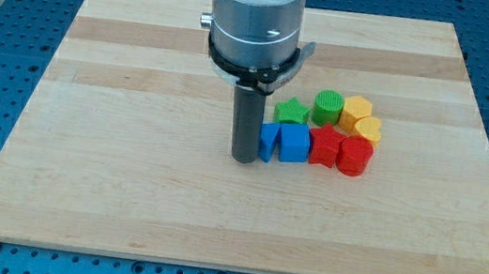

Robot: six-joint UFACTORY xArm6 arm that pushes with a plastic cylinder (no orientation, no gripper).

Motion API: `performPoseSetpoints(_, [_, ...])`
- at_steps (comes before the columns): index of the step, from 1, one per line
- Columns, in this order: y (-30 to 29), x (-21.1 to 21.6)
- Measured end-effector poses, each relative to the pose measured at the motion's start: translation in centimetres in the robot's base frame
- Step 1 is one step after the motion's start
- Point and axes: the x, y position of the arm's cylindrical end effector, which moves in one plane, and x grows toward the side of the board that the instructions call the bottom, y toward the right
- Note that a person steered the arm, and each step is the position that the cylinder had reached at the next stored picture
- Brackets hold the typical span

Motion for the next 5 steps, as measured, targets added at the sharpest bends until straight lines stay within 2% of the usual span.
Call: performPoseSetpoints(5, [1.7,0.7])
